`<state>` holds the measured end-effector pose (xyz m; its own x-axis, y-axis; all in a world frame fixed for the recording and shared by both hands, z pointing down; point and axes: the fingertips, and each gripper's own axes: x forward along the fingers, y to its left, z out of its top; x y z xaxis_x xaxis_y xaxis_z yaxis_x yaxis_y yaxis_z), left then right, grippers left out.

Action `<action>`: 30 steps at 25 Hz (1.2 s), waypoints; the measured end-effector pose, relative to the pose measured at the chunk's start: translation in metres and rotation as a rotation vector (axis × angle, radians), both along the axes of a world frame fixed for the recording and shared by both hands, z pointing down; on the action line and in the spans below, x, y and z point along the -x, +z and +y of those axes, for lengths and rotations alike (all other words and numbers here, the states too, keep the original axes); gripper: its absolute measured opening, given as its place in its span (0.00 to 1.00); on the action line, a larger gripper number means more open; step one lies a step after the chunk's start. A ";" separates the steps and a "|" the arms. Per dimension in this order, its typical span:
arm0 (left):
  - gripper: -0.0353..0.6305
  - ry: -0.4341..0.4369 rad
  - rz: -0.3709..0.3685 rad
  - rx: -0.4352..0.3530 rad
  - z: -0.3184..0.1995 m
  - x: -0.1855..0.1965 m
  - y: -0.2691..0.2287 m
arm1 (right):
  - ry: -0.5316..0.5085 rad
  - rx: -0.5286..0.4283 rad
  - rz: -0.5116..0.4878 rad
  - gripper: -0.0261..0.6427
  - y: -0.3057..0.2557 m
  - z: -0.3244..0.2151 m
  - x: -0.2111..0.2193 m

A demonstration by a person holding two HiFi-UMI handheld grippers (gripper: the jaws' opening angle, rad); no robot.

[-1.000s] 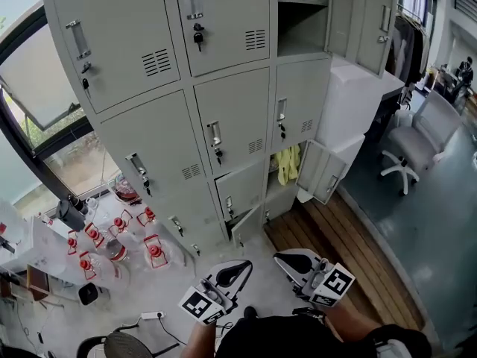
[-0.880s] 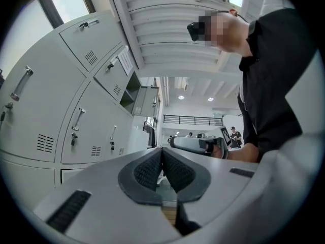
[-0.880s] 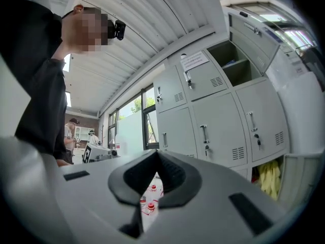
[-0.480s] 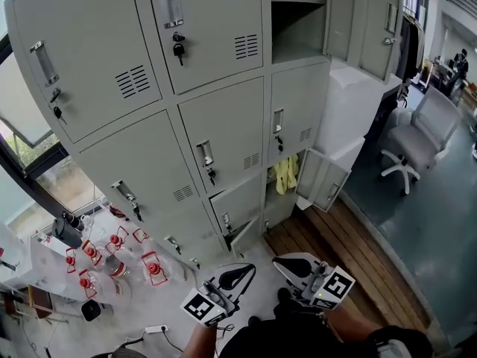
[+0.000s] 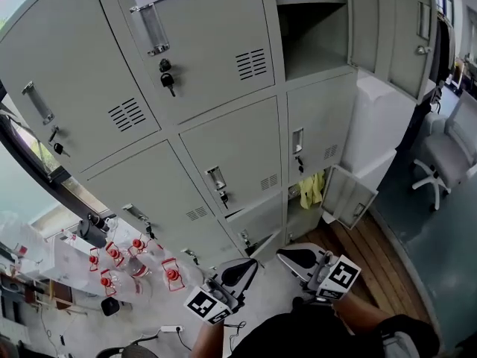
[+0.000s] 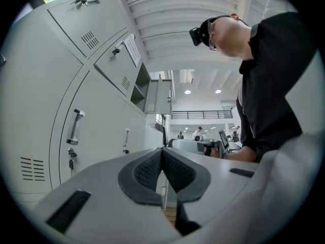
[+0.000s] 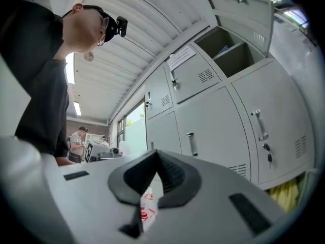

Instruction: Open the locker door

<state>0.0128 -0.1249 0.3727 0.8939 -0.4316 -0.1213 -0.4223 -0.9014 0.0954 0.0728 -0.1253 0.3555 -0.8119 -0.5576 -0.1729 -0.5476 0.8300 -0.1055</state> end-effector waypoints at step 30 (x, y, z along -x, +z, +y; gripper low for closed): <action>0.07 -0.287 -0.043 -0.078 -0.135 0.106 -0.004 | -0.130 -0.126 -0.001 0.13 -0.021 -0.164 0.083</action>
